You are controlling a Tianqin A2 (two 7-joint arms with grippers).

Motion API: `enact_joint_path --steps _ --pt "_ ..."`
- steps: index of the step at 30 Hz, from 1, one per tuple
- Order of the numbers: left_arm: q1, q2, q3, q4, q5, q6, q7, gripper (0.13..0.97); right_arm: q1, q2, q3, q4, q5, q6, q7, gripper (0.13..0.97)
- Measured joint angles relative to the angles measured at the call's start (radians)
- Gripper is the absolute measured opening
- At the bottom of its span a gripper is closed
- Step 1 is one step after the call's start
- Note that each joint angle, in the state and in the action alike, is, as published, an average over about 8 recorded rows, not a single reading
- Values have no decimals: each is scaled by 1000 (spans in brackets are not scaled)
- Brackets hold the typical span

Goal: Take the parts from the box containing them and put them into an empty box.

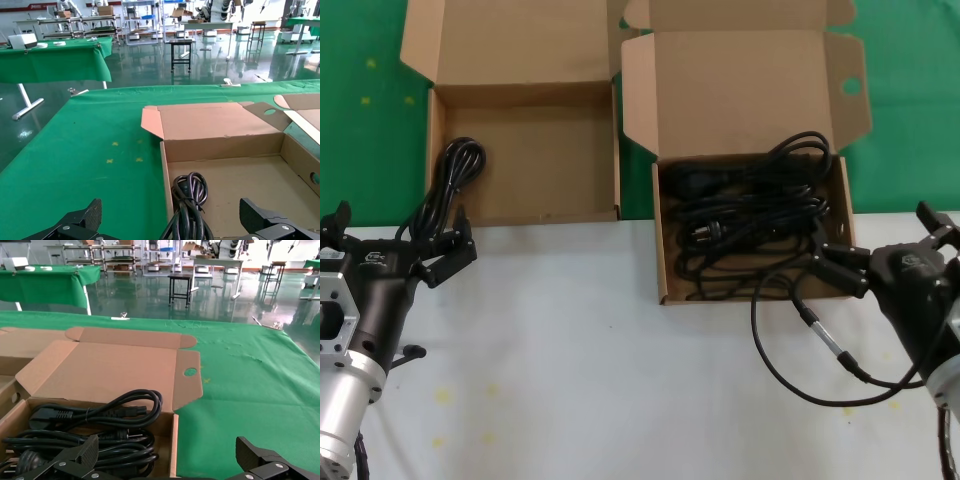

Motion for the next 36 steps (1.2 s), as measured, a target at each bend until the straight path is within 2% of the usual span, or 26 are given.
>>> enact_joint_path --steps 36 --pt "0 0 0 0 0 0 0 966 0 0 0 0 0 0 0 966"
